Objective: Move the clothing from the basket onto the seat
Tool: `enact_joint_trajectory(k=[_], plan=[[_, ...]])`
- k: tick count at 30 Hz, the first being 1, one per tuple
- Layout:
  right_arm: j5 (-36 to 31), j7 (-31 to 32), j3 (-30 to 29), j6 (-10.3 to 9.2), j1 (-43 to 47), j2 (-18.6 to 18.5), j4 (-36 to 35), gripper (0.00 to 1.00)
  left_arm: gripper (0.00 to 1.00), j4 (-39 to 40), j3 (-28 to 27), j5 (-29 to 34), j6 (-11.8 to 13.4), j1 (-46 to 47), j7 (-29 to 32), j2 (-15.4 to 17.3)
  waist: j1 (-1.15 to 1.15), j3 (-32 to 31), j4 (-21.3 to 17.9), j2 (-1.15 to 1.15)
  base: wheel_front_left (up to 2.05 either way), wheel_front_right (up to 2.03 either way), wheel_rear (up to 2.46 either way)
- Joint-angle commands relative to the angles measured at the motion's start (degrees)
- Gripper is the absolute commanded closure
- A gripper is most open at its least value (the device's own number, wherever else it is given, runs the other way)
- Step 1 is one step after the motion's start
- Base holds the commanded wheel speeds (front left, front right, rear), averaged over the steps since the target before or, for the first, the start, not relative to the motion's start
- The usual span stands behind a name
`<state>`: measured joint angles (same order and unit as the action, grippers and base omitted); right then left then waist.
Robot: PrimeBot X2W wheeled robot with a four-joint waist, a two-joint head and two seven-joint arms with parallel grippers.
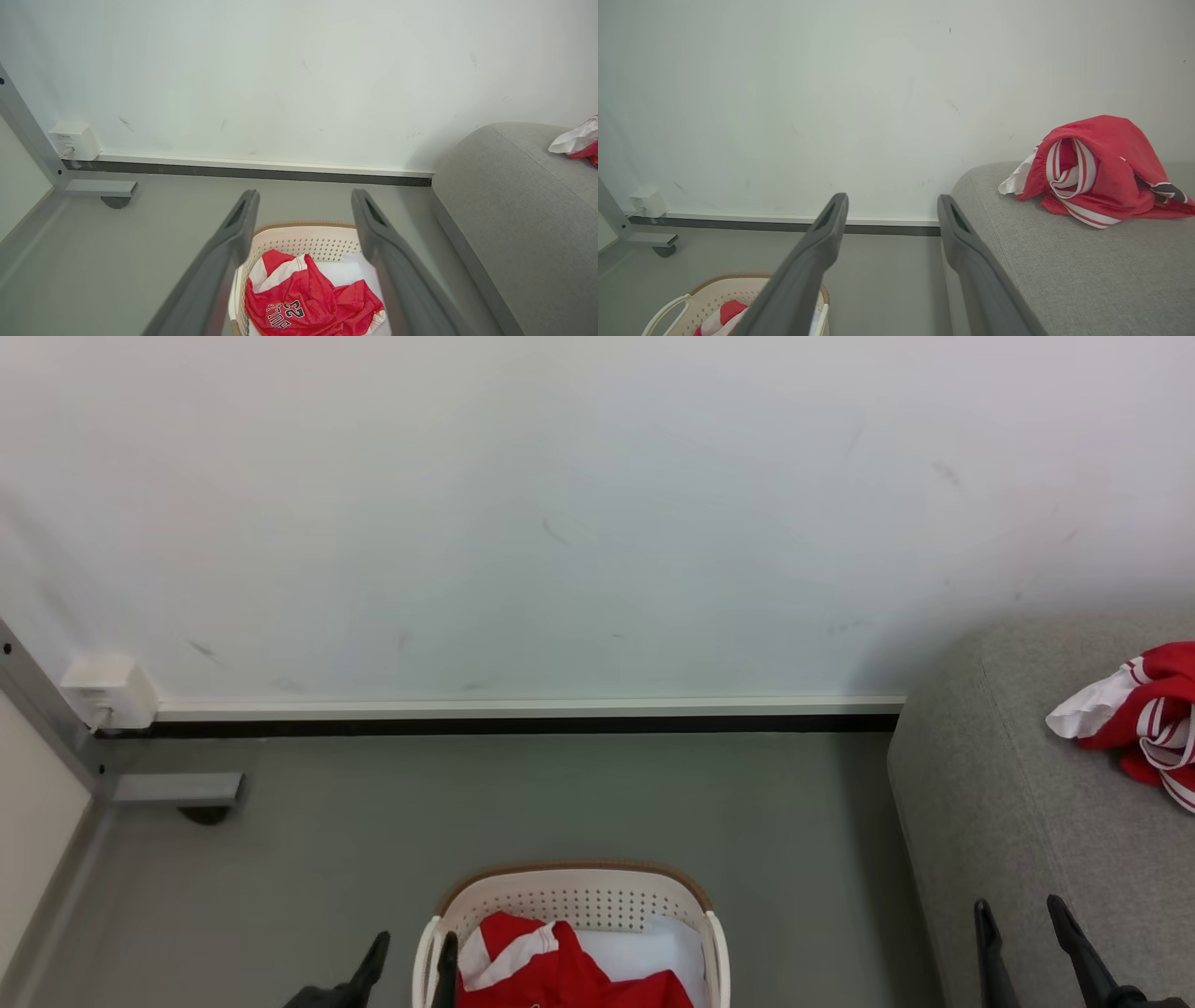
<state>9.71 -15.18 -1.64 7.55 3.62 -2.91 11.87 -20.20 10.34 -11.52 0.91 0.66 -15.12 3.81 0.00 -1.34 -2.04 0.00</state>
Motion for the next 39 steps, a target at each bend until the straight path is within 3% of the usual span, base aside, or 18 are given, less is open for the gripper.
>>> enact_joint_trajectory(k=[1, 8, 16, 23, 28, 39], plan=[[-0.4, 0.1, 0.1, -0.13, -0.7, 0.0, -0.4, 0.0, 0.0, -0.6, 0.1, 0.6, -0.4, 0.7, 0.0, 0.0, 0.0, 0.3, -0.4, 0.0, 0.0, 0.0, 0.0], [-0.9, 0.0, 0.2, -0.13, -2.1, 0.0, -1.7, 0.0, 0.0, -6.8, 3.0, 1.8, -2.1, 5.9, 0.4, -0.4, 0.0, 2.7, -3.4, 0.0, 0.0, 0.0, 0.0], [0.0, 0.1, -0.4, -0.13, -5.9, 0.0, -4.0, 0.0, 0.0, -15.1, 7.3, 3.6, -2.4, 18.0, 5.0, -0.6, 0.0, 11.1, -7.2, 0.0, 0.0, 0.0, 0.0], [2.2, 0.1, 0.3, -0.13, -10.9, 0.0, -5.7, 0.0, 0.0, -22.7, 10.0, 4.5, -1.3, 29.1, 10.6, -0.7, 0.0, 20.7, -10.8, 0.0, 0.0, 0.0, 0.0], [3.9, 0.0, 1.2, -0.13, -14.2, 0.0, -6.7, 0.0, 0.0, -29.1, 10.9, 4.3, 0.9, 35.8, 15.8, -0.7, 0.0, 27.3, -12.8, 0.0, 0.0, 0.0, 0.0], [7.8, 0.1, 2.6, -0.13, -19.9, 0.0, -8.8, 0.0, 0.0, -40.5, 12.1, 3.5, 3.8, 46.5, 19.2, 0.0, 0.0, 38.6, -15.7, 0.0, 0.0, 0.0, 0.0]])
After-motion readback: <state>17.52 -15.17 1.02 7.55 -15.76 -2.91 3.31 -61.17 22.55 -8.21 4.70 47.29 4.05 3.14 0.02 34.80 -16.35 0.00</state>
